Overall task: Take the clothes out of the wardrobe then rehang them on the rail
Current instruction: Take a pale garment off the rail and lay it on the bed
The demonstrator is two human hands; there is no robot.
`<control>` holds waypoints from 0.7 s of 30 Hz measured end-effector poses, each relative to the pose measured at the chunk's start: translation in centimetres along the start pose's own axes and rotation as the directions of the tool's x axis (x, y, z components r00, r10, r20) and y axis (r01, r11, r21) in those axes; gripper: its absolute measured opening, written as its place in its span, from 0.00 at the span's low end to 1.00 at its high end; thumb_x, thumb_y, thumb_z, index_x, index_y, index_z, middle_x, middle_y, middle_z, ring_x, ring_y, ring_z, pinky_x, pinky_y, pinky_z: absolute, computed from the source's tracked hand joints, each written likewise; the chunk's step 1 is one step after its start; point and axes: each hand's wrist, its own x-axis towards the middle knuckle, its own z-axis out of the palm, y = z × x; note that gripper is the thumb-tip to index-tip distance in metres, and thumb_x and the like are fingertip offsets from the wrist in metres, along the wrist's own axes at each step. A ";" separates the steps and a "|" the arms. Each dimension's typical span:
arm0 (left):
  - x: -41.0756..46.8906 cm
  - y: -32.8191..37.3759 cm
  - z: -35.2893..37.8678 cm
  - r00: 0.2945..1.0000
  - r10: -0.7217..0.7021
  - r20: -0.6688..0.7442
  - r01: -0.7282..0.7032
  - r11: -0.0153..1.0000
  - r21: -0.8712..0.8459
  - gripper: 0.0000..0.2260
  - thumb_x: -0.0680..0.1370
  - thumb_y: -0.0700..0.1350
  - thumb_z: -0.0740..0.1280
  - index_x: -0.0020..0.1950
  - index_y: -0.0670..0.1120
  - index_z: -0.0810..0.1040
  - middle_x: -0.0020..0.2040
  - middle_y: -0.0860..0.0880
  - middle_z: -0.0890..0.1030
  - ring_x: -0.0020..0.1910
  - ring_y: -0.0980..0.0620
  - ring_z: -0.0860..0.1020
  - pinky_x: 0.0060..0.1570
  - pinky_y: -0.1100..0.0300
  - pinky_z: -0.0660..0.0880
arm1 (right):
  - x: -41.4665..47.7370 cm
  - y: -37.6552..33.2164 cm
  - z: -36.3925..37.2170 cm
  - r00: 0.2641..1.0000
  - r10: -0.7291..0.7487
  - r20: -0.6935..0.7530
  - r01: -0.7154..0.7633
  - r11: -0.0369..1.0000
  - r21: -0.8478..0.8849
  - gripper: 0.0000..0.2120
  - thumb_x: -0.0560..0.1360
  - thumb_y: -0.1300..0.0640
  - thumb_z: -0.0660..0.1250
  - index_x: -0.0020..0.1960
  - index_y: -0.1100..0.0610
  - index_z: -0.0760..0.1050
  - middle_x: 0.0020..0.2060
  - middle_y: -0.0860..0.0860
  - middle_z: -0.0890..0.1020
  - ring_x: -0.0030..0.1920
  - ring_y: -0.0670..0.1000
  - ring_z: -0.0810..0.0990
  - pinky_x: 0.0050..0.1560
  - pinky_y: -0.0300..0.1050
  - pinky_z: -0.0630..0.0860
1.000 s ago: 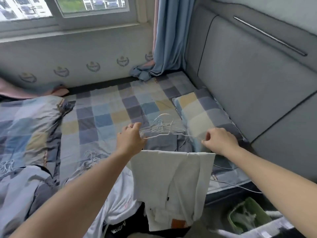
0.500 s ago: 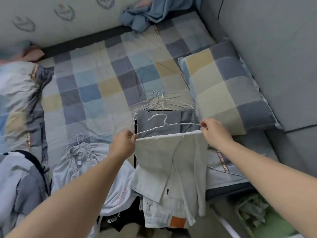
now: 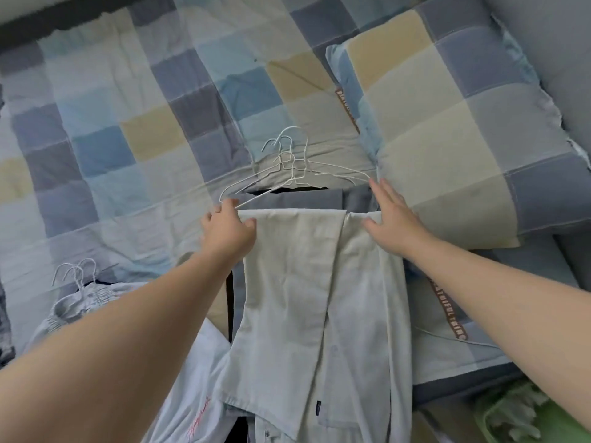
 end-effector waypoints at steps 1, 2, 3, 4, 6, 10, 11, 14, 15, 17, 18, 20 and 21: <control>-0.2 -0.3 0.3 1.000 0.010 0.021 -0.011 0.999 0.038 0.22 0.79 0.51 0.63 0.72 0.49 0.67 0.69 0.45 0.72 0.73 0.41 0.61 0.69 0.50 0.60 | -0.1 0.1 0.6 1.000 0.015 0.008 -0.015 1.000 0.017 0.36 0.78 0.49 0.62 0.80 0.46 0.46 0.80 0.45 0.46 0.79 0.52 0.51 0.74 0.60 0.55; -0.8 -0.5 0.5 0.999 0.026 0.048 -0.029 0.996 0.078 0.24 0.79 0.52 0.63 0.74 0.50 0.65 0.71 0.46 0.71 0.74 0.42 0.61 0.71 0.49 0.60 | -0.5 0.2 1.2 1.000 0.027 0.014 -0.028 0.999 0.031 0.37 0.78 0.48 0.62 0.80 0.46 0.45 0.80 0.45 0.44 0.79 0.52 0.49 0.74 0.61 0.55; -1.6 -0.9 0.7 0.996 0.041 0.074 -0.049 0.993 0.111 0.25 0.79 0.53 0.63 0.75 0.51 0.64 0.74 0.47 0.69 0.75 0.43 0.60 0.72 0.48 0.59 | -1.3 0.2 1.8 0.999 0.036 0.024 -0.037 0.998 0.043 0.37 0.78 0.48 0.62 0.80 0.47 0.45 0.80 0.45 0.44 0.79 0.52 0.49 0.75 0.61 0.55; -2.5 -1.3 0.8 0.994 0.049 0.098 -0.062 0.989 0.136 0.27 0.79 0.54 0.63 0.77 0.51 0.62 0.76 0.49 0.66 0.76 0.43 0.58 0.73 0.48 0.59 | -2.2 0.1 2.4 0.999 0.039 0.036 -0.041 0.998 0.053 0.37 0.79 0.48 0.62 0.80 0.47 0.45 0.80 0.46 0.44 0.79 0.52 0.49 0.75 0.59 0.54; -4.8 -2.2 0.8 0.989 0.042 0.143 -0.065 0.984 0.164 0.29 0.79 0.55 0.63 0.78 0.53 0.59 0.79 0.50 0.61 0.78 0.42 0.54 0.74 0.45 0.58 | -4.6 -0.2 3.2 0.999 0.026 0.045 -0.030 0.996 0.084 0.37 0.79 0.49 0.63 0.80 0.47 0.45 0.80 0.47 0.46 0.79 0.51 0.49 0.75 0.54 0.53; -9.3 -3.5 -0.2 0.984 0.054 0.171 -0.090 0.974 0.209 0.29 0.79 0.57 0.62 0.79 0.55 0.57 0.81 0.50 0.55 0.79 0.43 0.48 0.74 0.44 0.55 | -9.8 -1.4 3.6 0.999 -0.007 0.041 0.004 0.997 0.076 0.37 0.79 0.50 0.63 0.80 0.46 0.46 0.80 0.47 0.46 0.79 0.49 0.47 0.77 0.51 0.51; -10.3 -3.6 -0.6 0.984 0.069 0.165 -0.106 0.968 0.228 0.29 0.79 0.58 0.62 0.79 0.56 0.57 0.81 0.50 0.54 0.80 0.44 0.46 0.75 0.44 0.53 | -11.1 -1.9 3.3 0.999 -0.006 0.042 0.004 0.998 0.060 0.37 0.79 0.50 0.63 0.80 0.45 0.45 0.80 0.46 0.45 0.79 0.49 0.46 0.77 0.50 0.50; -13.6 -3.8 -2.2 0.977 0.140 0.161 -0.177 0.953 0.247 0.30 0.80 0.60 0.60 0.79 0.57 0.55 0.82 0.50 0.50 0.80 0.45 0.41 0.76 0.42 0.45 | -14.7 -4.0 2.1 1.000 0.007 0.026 -0.007 1.000 0.002 0.36 0.80 0.47 0.60 0.80 0.44 0.43 0.79 0.44 0.42 0.79 0.49 0.43 0.77 0.50 0.48; -14.6 -3.8 -2.8 0.972 0.169 0.162 -0.206 0.948 0.244 0.30 0.80 0.60 0.59 0.80 0.57 0.54 0.82 0.50 0.49 0.80 0.45 0.40 0.76 0.42 0.43 | -15.8 -4.9 1.5 1.000 0.013 0.014 -0.012 1.000 -0.010 0.36 0.80 0.46 0.60 0.80 0.44 0.42 0.79 0.44 0.42 0.79 0.49 0.42 0.77 0.50 0.47; -16.6 -4.0 -4.4 0.961 0.218 0.168 -0.255 0.934 0.249 0.31 0.80 0.61 0.58 0.80 0.58 0.52 0.82 0.50 0.48 0.80 0.45 0.38 0.76 0.41 0.41 | -18.1 -7.0 0.4 0.999 0.033 -0.009 -0.033 0.999 -0.020 0.35 0.80 0.46 0.59 0.80 0.44 0.41 0.79 0.44 0.41 0.79 0.49 0.42 0.77 0.51 0.47; -17.5 -4.1 -5.2 0.955 0.244 0.169 -0.281 0.926 0.252 0.31 0.80 0.62 0.57 0.80 0.58 0.51 0.82 0.50 0.47 0.80 0.45 0.38 0.76 0.41 0.41 | -19.3 -8.1 -0.1 0.999 0.047 -0.025 -0.048 0.999 -0.023 0.35 0.80 0.45 0.58 0.80 0.44 0.41 0.79 0.44 0.41 0.79 0.49 0.41 0.77 0.52 0.46; -19.4 -4.2 -7.1 0.939 0.297 0.176 -0.334 0.908 0.253 0.31 0.80 0.63 0.55 0.81 0.59 0.48 0.82 0.50 0.45 0.79 0.44 0.37 0.76 0.41 0.40 | -21.8 -10.5 -0.9 0.995 0.080 -0.060 -0.082 0.996 -0.023 0.35 0.80 0.44 0.57 0.80 0.43 0.40 0.79 0.43 0.41 0.79 0.49 0.40 0.77 0.54 0.45; -20.4 -4.3 -8.2 0.930 0.320 0.183 -0.359 0.899 0.252 0.31 0.80 0.64 0.54 0.81 0.59 0.47 0.82 0.50 0.44 0.79 0.44 0.37 0.76 0.41 0.39 | -23.1 -11.8 -1.2 0.992 0.095 -0.078 -0.097 0.995 -0.018 0.35 0.80 0.44 0.56 0.79 0.43 0.40 0.79 0.43 0.40 0.79 0.49 0.40 0.76 0.55 0.44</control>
